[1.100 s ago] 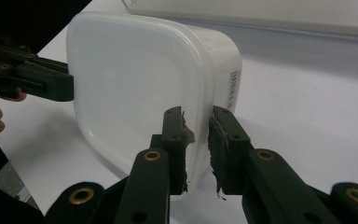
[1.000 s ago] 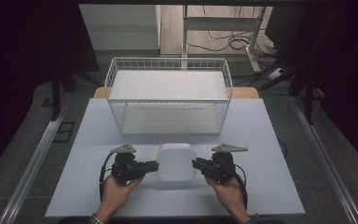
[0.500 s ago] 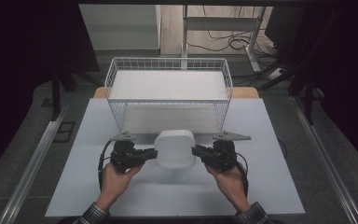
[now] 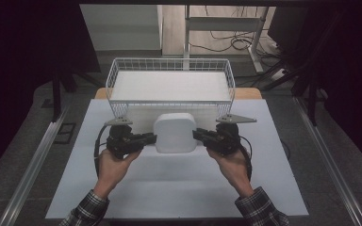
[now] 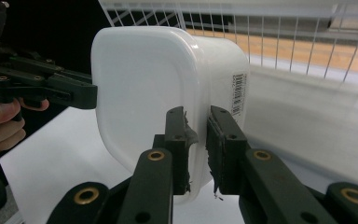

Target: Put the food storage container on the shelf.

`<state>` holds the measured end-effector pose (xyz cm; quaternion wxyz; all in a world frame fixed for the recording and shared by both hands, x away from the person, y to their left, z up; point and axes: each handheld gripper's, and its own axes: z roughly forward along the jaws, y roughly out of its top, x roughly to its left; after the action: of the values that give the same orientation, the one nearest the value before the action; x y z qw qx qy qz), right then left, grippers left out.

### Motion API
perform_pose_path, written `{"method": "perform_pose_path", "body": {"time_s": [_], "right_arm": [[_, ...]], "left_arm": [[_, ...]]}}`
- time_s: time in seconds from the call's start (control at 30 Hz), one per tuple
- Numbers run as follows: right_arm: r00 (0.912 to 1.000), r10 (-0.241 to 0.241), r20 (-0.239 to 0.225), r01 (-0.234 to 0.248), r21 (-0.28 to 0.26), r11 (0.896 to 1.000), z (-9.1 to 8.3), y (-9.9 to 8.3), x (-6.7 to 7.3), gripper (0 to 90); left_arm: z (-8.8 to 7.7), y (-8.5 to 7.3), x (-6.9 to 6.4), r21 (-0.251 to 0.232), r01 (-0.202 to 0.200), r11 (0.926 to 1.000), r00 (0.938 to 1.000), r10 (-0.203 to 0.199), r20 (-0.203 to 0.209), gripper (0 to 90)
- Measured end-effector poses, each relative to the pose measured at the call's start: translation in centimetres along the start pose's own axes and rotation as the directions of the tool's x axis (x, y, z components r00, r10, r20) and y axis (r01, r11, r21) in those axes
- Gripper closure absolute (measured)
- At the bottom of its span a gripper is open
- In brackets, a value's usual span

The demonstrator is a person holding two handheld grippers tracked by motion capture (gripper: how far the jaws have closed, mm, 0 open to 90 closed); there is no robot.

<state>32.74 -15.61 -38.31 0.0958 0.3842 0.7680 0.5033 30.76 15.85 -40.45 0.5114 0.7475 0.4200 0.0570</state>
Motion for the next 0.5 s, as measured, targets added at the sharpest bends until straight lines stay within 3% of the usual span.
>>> {"method": "perform_pose_path", "body": {"time_s": [0.5], "right_arm": [[0.9994, -0.025, -0.024, 0.023, -0.083, 0.996, 0.1, 6.7, -0.2, 77.6]], "left_arm": [[-2.5, 5.8, 0.0, -0.067, -0.038, 0.997, 0.9985, 0.036, -0.042, 80.0]]}}
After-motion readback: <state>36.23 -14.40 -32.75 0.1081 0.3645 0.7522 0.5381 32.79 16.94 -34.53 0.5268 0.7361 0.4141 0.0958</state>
